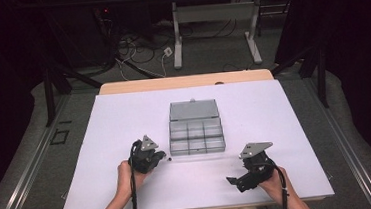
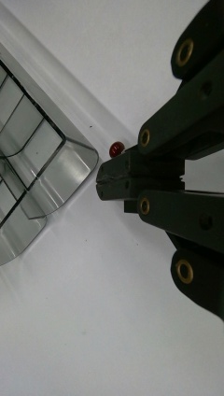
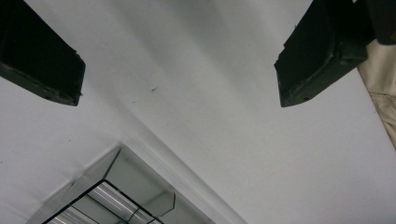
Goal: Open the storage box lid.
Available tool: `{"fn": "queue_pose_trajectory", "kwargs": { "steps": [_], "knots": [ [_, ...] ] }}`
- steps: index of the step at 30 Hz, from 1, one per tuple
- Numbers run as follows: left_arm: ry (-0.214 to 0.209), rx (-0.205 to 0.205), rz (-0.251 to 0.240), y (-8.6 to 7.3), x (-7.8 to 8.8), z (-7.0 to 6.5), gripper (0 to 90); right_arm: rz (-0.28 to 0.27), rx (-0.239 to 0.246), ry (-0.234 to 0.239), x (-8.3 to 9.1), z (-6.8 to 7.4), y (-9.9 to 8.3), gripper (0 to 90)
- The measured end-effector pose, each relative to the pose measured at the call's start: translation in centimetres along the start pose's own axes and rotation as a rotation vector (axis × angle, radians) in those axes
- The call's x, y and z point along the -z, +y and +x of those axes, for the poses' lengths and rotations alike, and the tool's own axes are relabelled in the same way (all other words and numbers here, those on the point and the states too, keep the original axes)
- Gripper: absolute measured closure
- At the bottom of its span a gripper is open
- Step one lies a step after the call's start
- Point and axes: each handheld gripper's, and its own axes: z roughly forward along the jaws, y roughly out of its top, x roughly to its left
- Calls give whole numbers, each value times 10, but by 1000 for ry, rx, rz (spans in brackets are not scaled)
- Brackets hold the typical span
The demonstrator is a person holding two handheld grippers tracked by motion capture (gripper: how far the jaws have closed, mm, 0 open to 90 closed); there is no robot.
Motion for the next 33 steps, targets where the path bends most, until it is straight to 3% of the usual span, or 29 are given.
{"fn": "queue_pose_trajectory", "kwargs": {
  "steps": [9, 22, 33],
  "knots": [
    [2, -1, -1, 3, 6, 1, 900, -3, -2, -1, 0, -1, 0, 6],
    [7, -37, -4, 11, 13, -3, 900, -6, 3, 0, 0, -1, 0, 6],
    [7, -57, -32, 23, 20, -3, 900, -5, -3, -3, 0, -1, 0, 7]
  ]
}}
